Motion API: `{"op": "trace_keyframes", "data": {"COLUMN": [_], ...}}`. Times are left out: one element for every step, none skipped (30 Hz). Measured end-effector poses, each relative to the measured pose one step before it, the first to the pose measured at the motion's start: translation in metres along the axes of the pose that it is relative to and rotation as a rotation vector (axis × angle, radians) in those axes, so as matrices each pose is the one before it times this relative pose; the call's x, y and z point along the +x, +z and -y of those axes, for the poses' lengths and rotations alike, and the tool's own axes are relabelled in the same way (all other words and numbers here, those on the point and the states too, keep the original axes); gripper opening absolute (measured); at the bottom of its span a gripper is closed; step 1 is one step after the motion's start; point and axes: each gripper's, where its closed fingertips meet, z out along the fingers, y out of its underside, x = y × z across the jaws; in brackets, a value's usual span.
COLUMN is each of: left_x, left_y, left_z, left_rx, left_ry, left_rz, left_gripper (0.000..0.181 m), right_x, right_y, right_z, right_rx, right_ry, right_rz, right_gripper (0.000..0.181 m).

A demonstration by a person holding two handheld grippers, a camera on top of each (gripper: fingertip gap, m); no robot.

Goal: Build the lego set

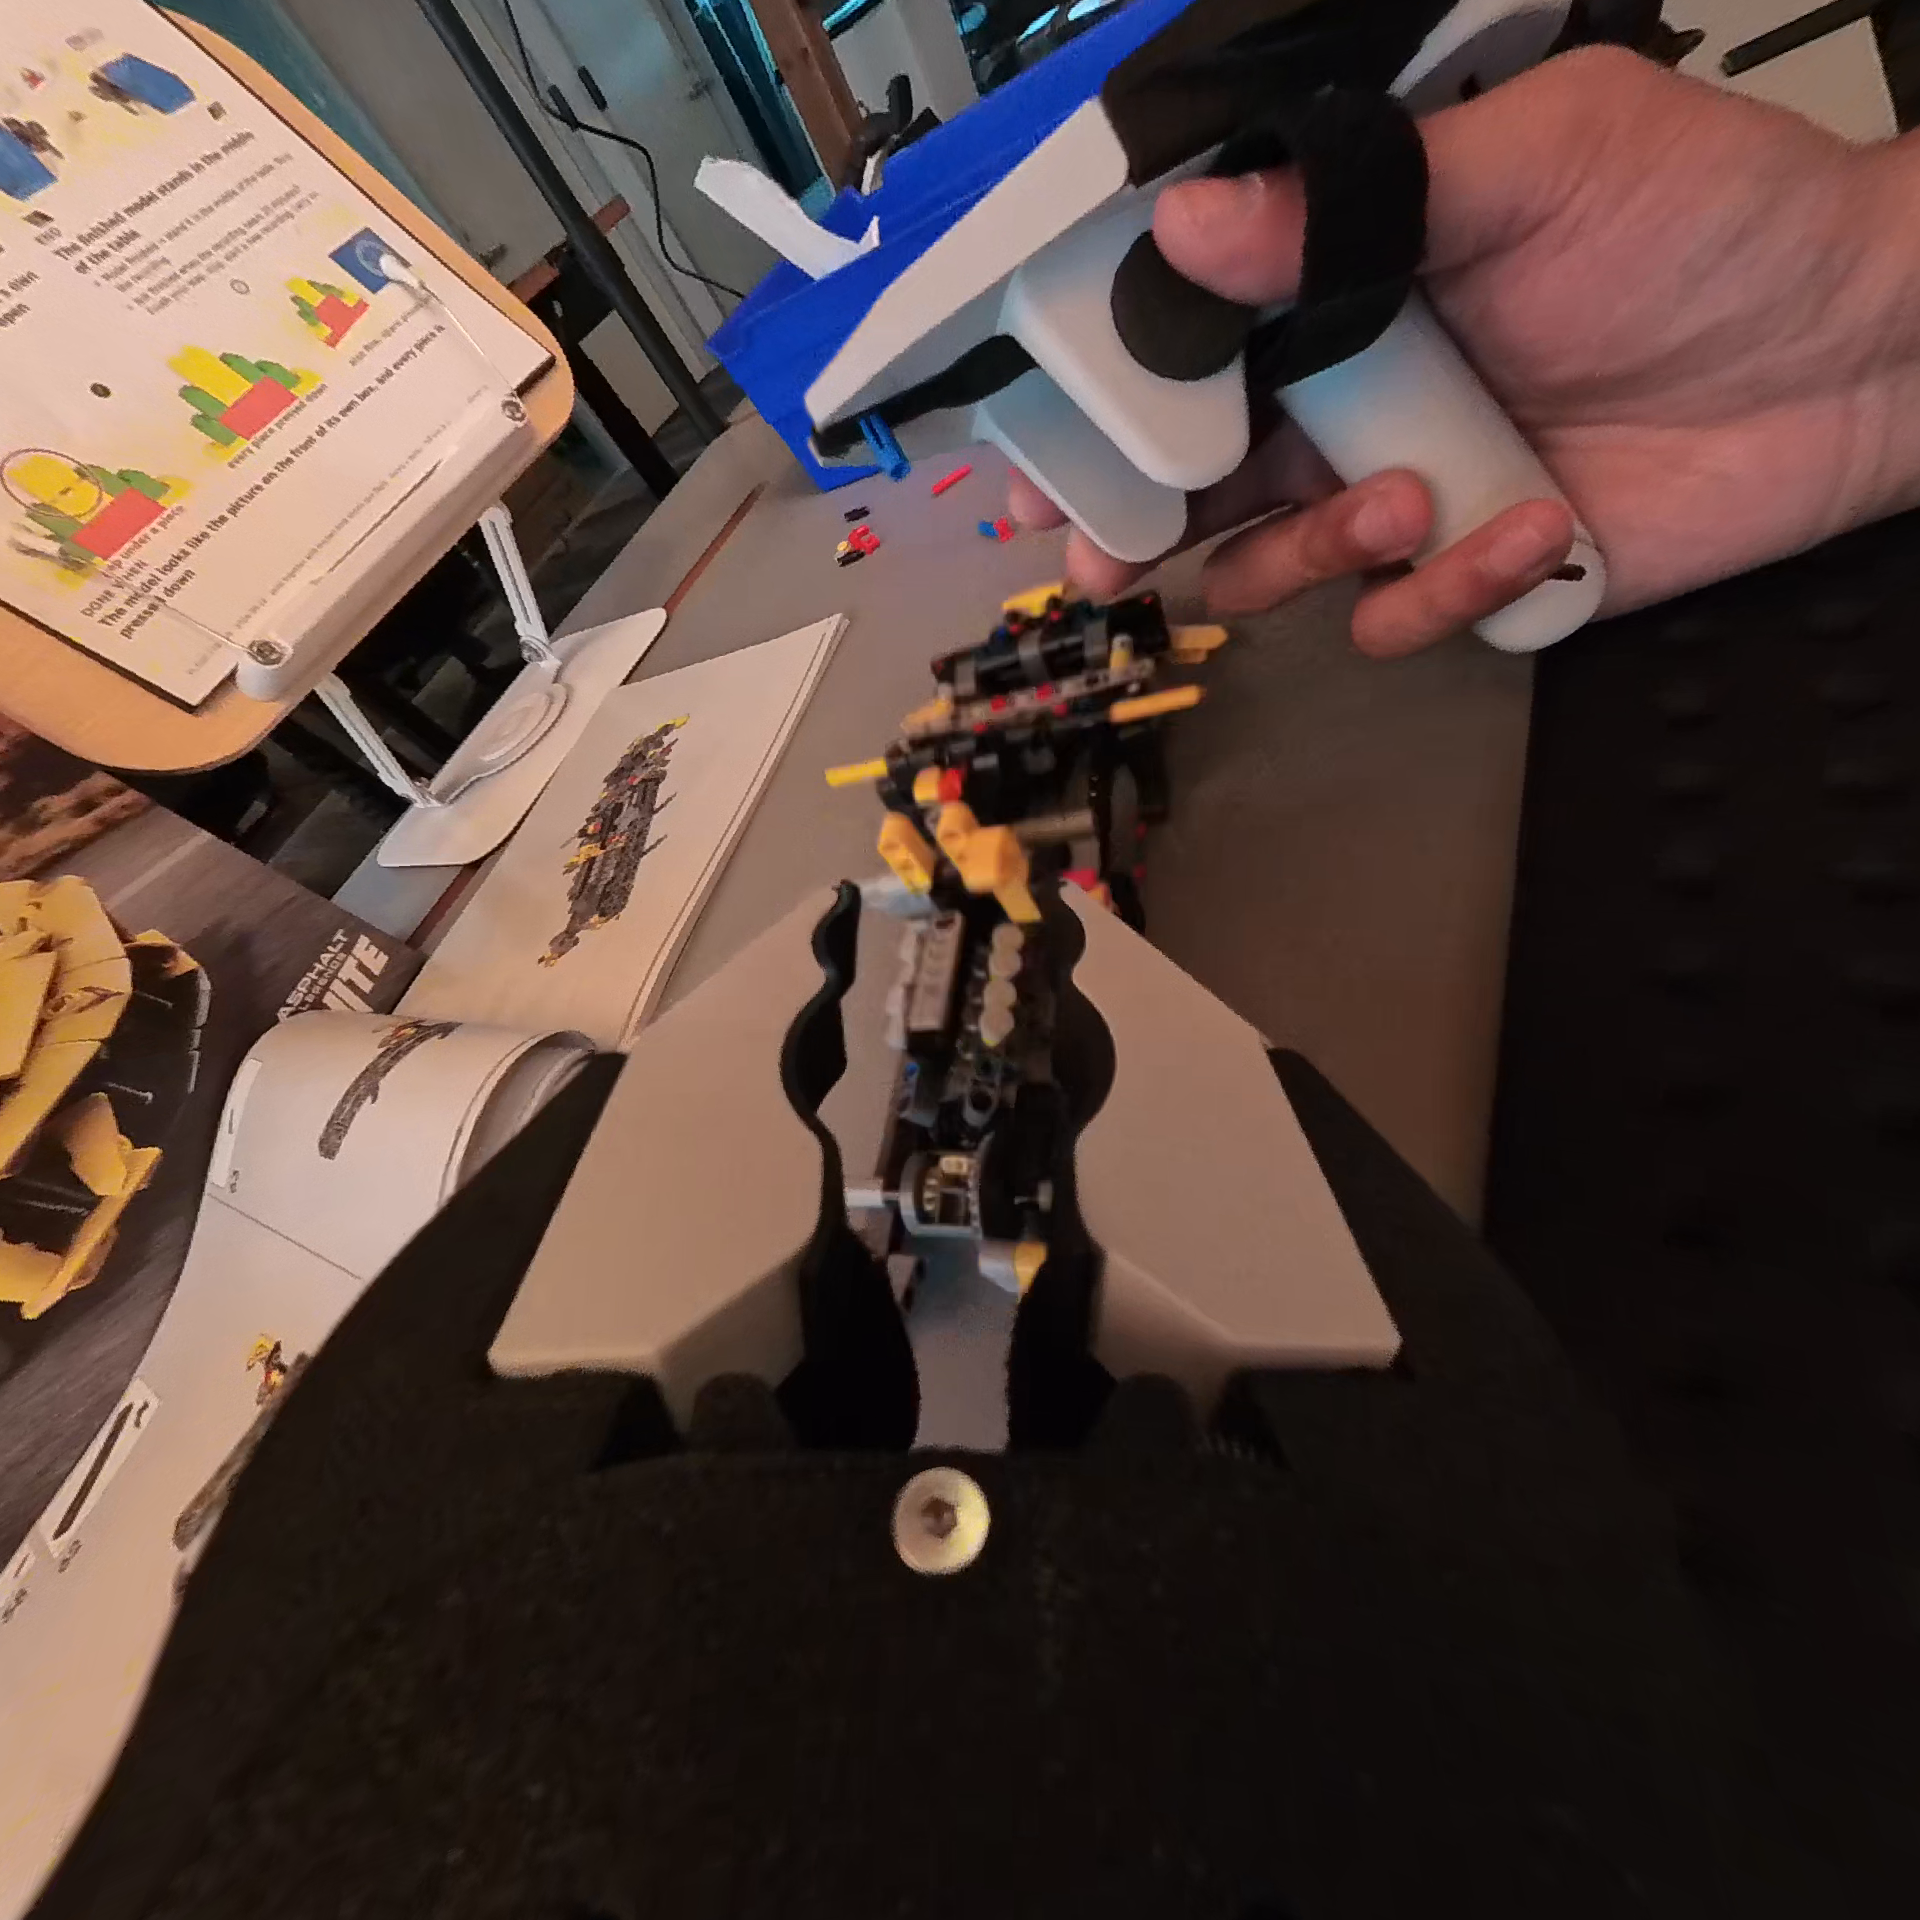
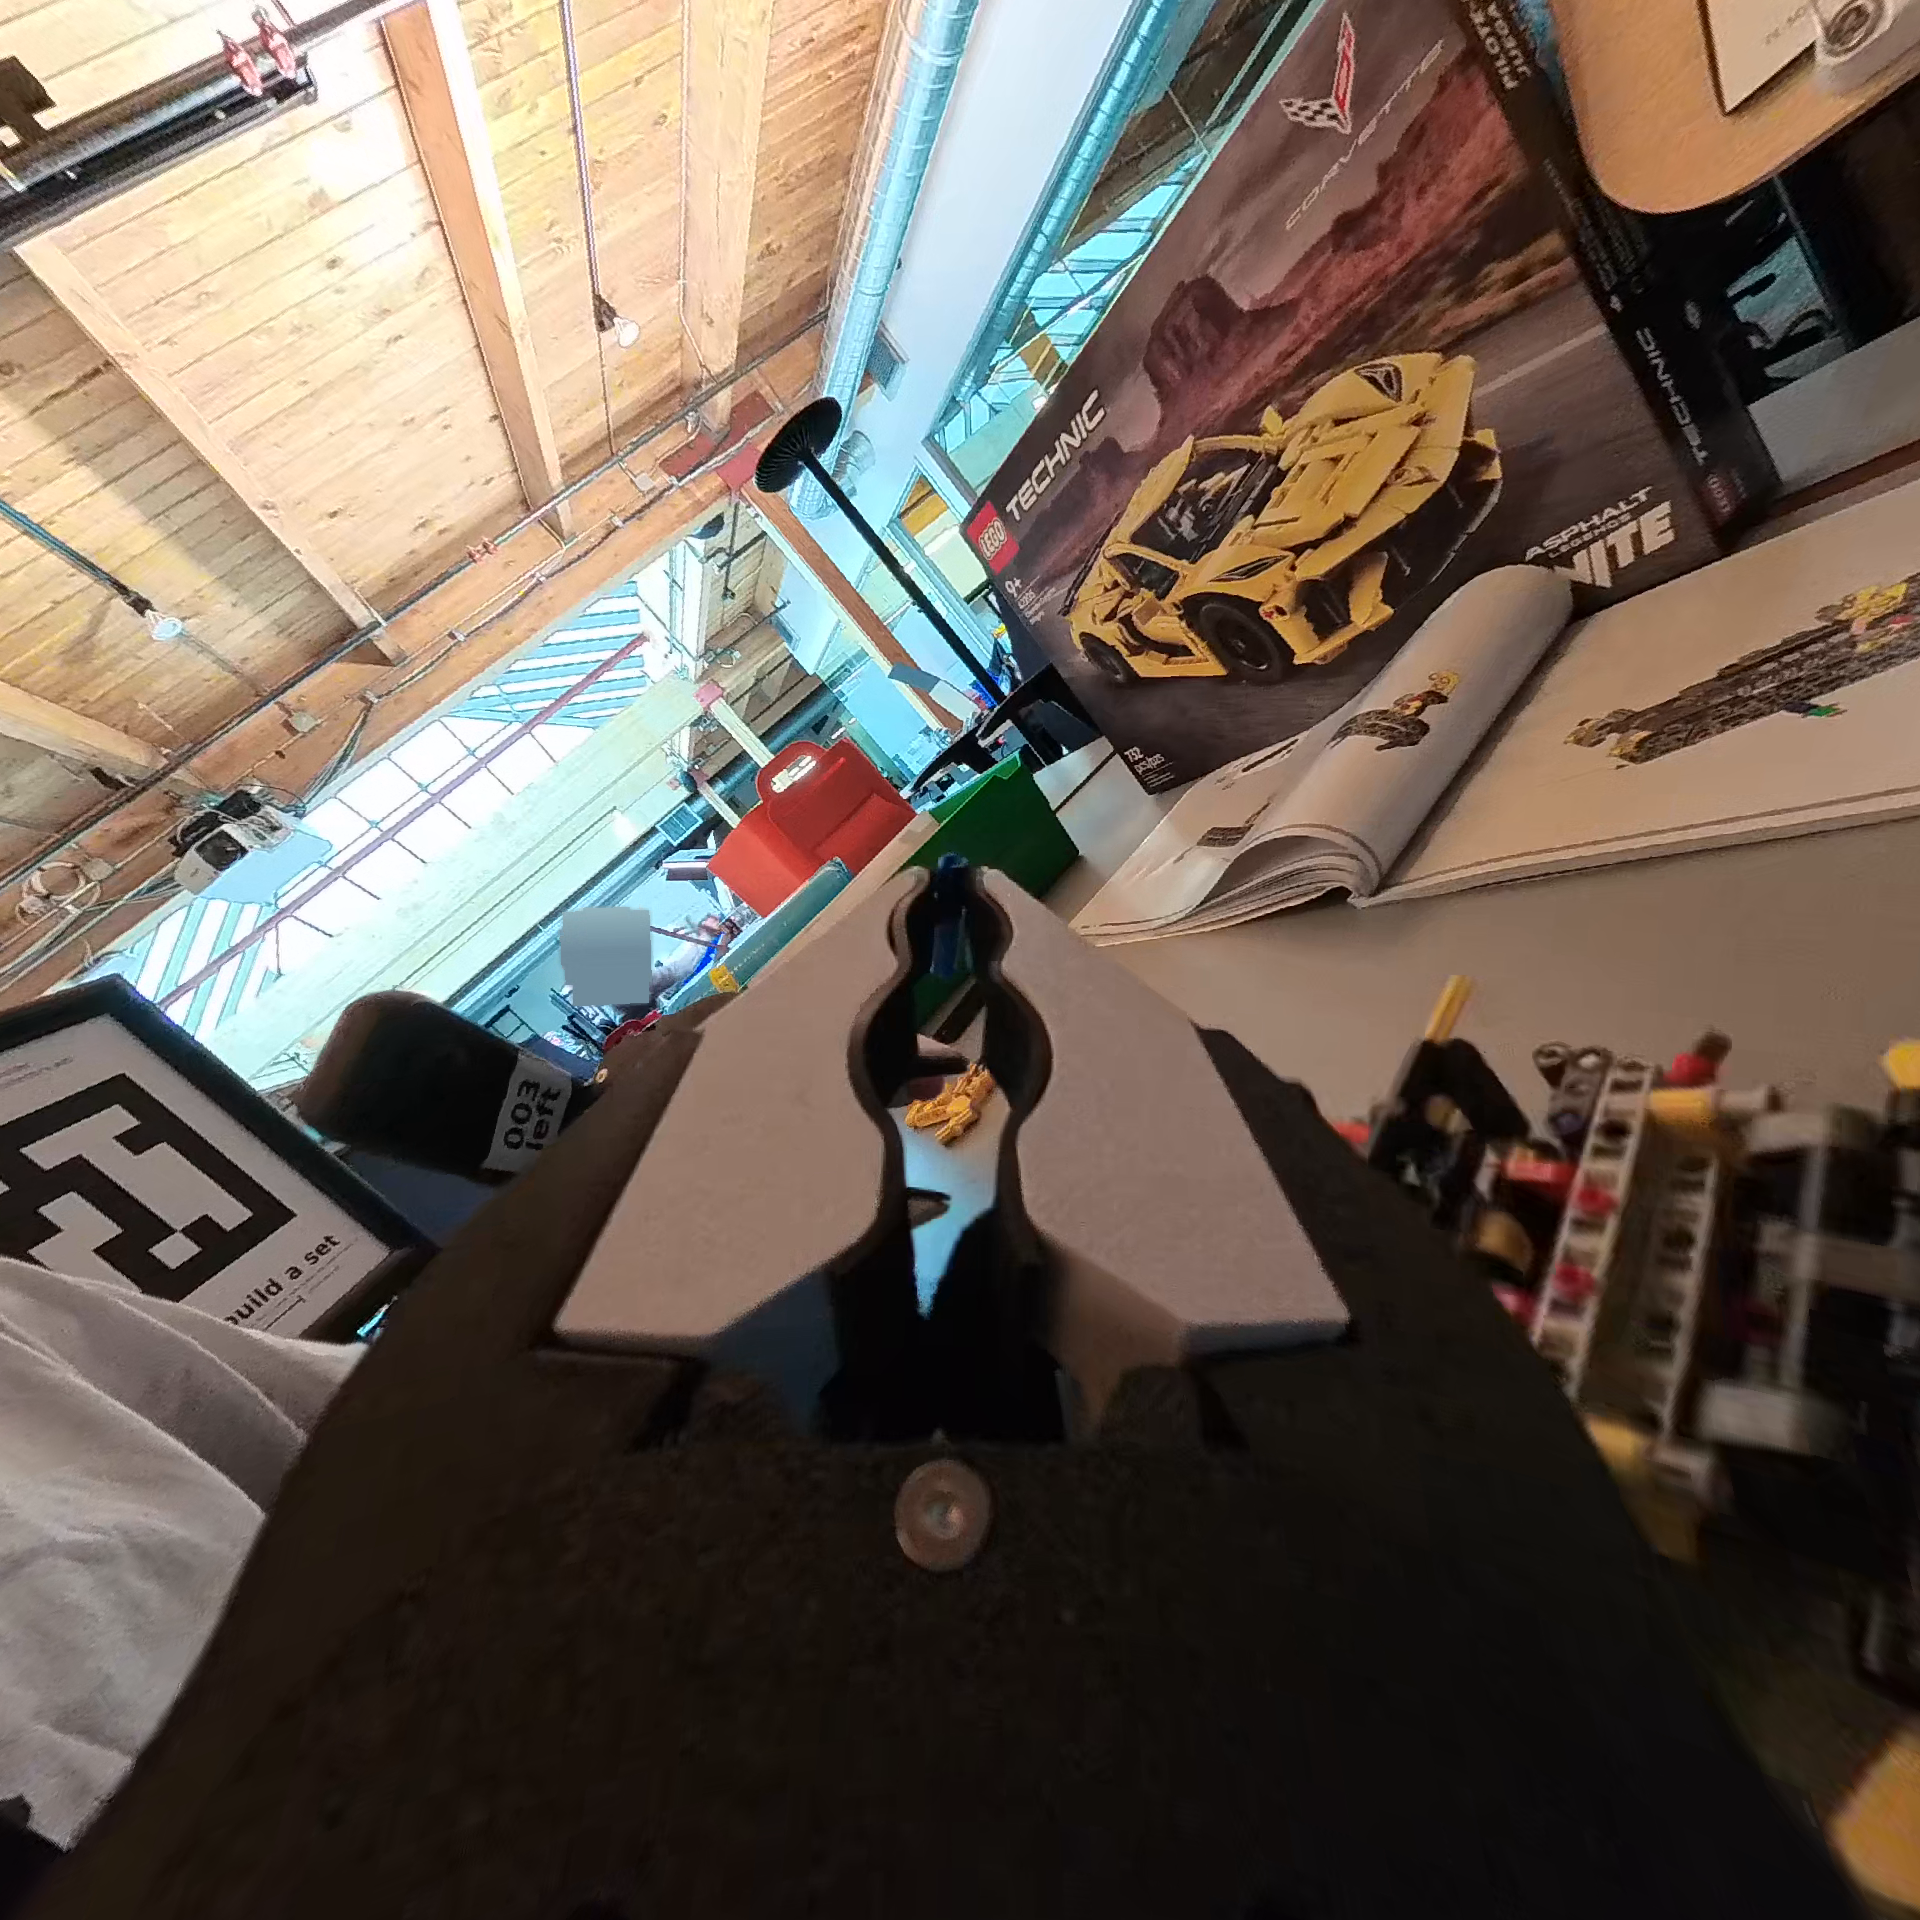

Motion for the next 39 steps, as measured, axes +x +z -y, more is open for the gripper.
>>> {"op": "trace_keyframes", "data": {"left_x": [0.00034, 0.00013, -0.00013, 0.00020, 0.00057, -0.00013, -0.00067, -0.00100, -0.00177, -0.00113, 0.00002, -0.00149, -0.00189, 0.00024, 0.00118, 0.00114, 0.00094, 0.00008, -0.00272, -0.00206, 0.00116, 0.00036, -0.00046, 0.00009, -0.00209, -0.00278, 0.00006, -0.00010, 0.00023, 0.00233, 0.00414, 0.00363, 0.00173, 0.00016, 0.00046, -0.00031, -0.00098, -0.00117, -0.00145], "left_y": [0.00044, 0.00057, 0.00065, 0.00038, 0.00035, -0.00013, -0.00071, -0.00122, -0.00173, -0.00170, -0.00110, -0.00081, -0.00074, -0.00050, 0.00013, 0.00042, 0.00079, 0.00135, 0.00165, 0.00199, 0.00246, 0.00250, 0.00188, 0.00189, 0.00198, 0.00236, 0.00295, 0.00313, 0.00309, 0.00333, 0.00290, 0.00272, 0.00323, 0.00328, 0.00254, 0.00210, 0.00166, 0.00106, 0.00041], "left_z": [-0.00181, -0.00199, -0.00196, -0.00184, -0.00156, -0.00110, -0.00033, 0.00003, 0.00079, 0.00090, 0.00011, -0.00018, 0.00010, 0.00052, 0.00037, 0.00028, -0.00033, -0.00188, -0.00443, -0.00714, -0.00838, -0.00667, -0.00422, -0.00202, -0.00124, -0.00009, -0.00046, 0.00109, 0.00178, -0.00004, -0.00070, -0.00140, -0.00221, -0.00149, -0.00056, -0.00105, -0.00105, -0.00003, 0.00118], "left_rx": [-0.0081, -0.0084, -0.0084, -0.0075, -0.0054, -0.0032, 0.0011, 0.0036, 0.0080, 0.0093, 0.0056, 0.0032, 0.0049, 0.0087, 0.0081, 0.0065, 0.0036, -0.0048, -0.0201, -0.0359, -0.0430, -0.0382, -0.0269, -0.0166, -0.0144, -0.0103, -0.0132, -0.0059, -0.0027, -0.0106, -0.0182, -0.0235, -0.0284, -0.0247, -0.0167, -0.0239, -0.0268, -0.0225, -0.0136], "left_ry": [-0.0083, -0.0072, -0.0047, -0.0033, -0.0050, -0.0079, -0.0103, -0.0165, -0.0214, -0.0276, -0.0347, -0.0346, -0.0264, -0.0244, -0.0312, -0.0320, -0.0259, -0.0147, 0.0029, 0.0244, 0.0369, 0.0363, 0.0286, 0.0128, 0.0001, -0.0077, -0.0102, -0.0148, -0.0143, -0.0149, -0.0103, -0.0050, 0.0052, 0.0107, 0.0172, 0.0225, 0.0061, -0.0084, -0.0081], "left_rz": [-0.0076, -0.0064, -0.0044, -0.0077, -0.0108, -0.0088, -0.0086, -0.0102, -0.0093, -0.0166, -0.0251, -0.0145, -0.0079, -0.0196, -0.0254, -0.0241, -0.0216, -0.0140, 0.0065, 0.0090, -0.0034, 0.0072, 0.0124, 0.0018, 0.0057, 0.0040, -0.0172, -0.0175, -0.0186, -0.0313, -0.0416, -0.0331, -0.0161, 0.0003, 0.0036, 0.0070, 0.0066, 0.0032, 0.0053], "left_gripper": [0.037, 0.037, 0.037, 0.037, 0.037, 0.037, 0.037, 0.037, 0.036, 0.036, 0.037, 0.037, 0.036, 0.037, 0.037, 0.037, 0.037, 0.037, 0.037, 0.037, 0.037, 0.038, 0.047, 0.055, 0.059, 0.064, 0.066, 0.067, 0.067, 0.067, 0.067, 0.066, 0.067, 0.068, 0.069, 0.069, 0.068, 0.067, 0.065], "right_x": [0.00035, 0.00084, 0.00085, 0.00046, 0.00030, -0.00004, -0.00067, -0.00141, -0.00203, -0.00177, -0.00188, -0.00279, -0.00224, 0.00010, 0.00476, 0.00775, 0.00723, 0.00622, 0.00557, 0.00561, 0.00637, 0.00651, 0.00575, 0.00477, 0.00476, 0.00518, 0.00412, 0.00195, 0.00048, -0.00015, -0.00016, -0.00050, -0.00121, -0.00142, -0.00112, -0.00067, -0.00035, -0.00015, 0.00005], "right_y": [0.00062, 0.00019, -0.00050, -0.00060, -0.00035, -0.00042, -0.00121, -0.00204, -0.00233, -0.00267, -0.00312, -0.00395, -0.00435, -0.00477, -0.00571, -0.00616, -0.00639, -0.00662, -0.00728, -0.00728, -0.00592, -0.00471, -0.00420, -0.00439, -0.00460, -0.00395, -0.00228, -0.00031, 0.00101, 0.00129, 0.00133, 0.00117, 0.00122, 0.00089, 0.00079, 0.00055, 0.00059, 0.00067, 0.00056], "right_z": [-0.00080, -0.00051, 0.00106, 0.00124, 0.00030, 0.00035, 0.00194, 0.00327, 0.00175, -0.00012, -0.00056, 0.00111, 0.00154, 0.00006, 0.00030, 0.00131, 0.00215, 0.00417, 0.00764, 0.00916, 0.00673, 0.00414, 0.00394, 0.00548, 0.00630, 0.00504, 0.00259, -0.00079, -0.00266, -0.00256, -0.00192, -0.00200, -0.00217, -0.00176, -0.00098, -0.00078, -0.00092, -0.00136, -0.00109], "right_rx": [-0.0050, -0.0046, 0.0048, 0.0071, 0.0012, 0.0009, 0.0093, 0.0175, 0.0057, -0.0083, -0.0114, -0.0077, -0.0139, -0.0299, -0.0240, -0.0070, 0.0052, 0.0200, 0.0429, 0.0546, 0.0385, 0.0209, 0.0184, 0.0268, 0.0292, 0.0227, 0.0125, -0.0038, -0.0136, -0.0127, -0.0096, -0.0104, -0.0111, -0.0085, -0.0047, -0.0038, -0.0040, -0.0069, -0.0061], "right_ry": [0.0041, 0.0047, 0.0023, 0.0047, 0.0103, 0.0100, -0.0011, -0.0168, -0.0280, -0.0406, -0.0578, -0.0754, -0.0892, -0.0954, -0.0911, -0.0719, -0.0370, 0.0028, 0.0299, 0.0346, 0.0262, 0.0156, 0.0071, -0.0017, -0.0090, -0.0094, 0.0011, 0.0202, 0.0294, 0.0164, 0.0005, -0.0025, 0.0012, 0.0020, -0.0008, -0.0019, 0.0013, 0.0059, 0.0063], "right_rz": [0.0002, -0.0018, -0.0029, 0.0004, 0.0035, 0.0043, 0.0006, -0.0032, -0.0056, -0.0130, -0.0188, -0.0165, -0.0153, -0.0202, -0.0389, -0.0473, -0.0341, -0.0202, -0.0144, -0.0142, -0.0202, -0.0244, -0.0237, -0.0204, -0.0210, -0.0230, -0.0143, 0.0013, 0.0096, 0.0082, 0.0032, 0.0028, 0.0068, 0.0082, 0.0062, 0.0032, 0.0034, 0.0040, 0.0023], "right_gripper": [0.004, 0.004, 0.004, 0.004, 0.007, 0.004, 0.004, 0.004, 0.004, 0.004, 0.003, 0.004, 0.004, 0.003, 0.003, 0.004, 0.003, 0.004, 0.003, 0.004, 0.004, 0.004, 0.004, 0.004, 0.004, 0.004, 0.004, 0.004, 0.004, 0.004, 0.004, 0.004, 0.004, 0.004, 0.004, 0.004, 0.004, 0.004, 0.004]}}
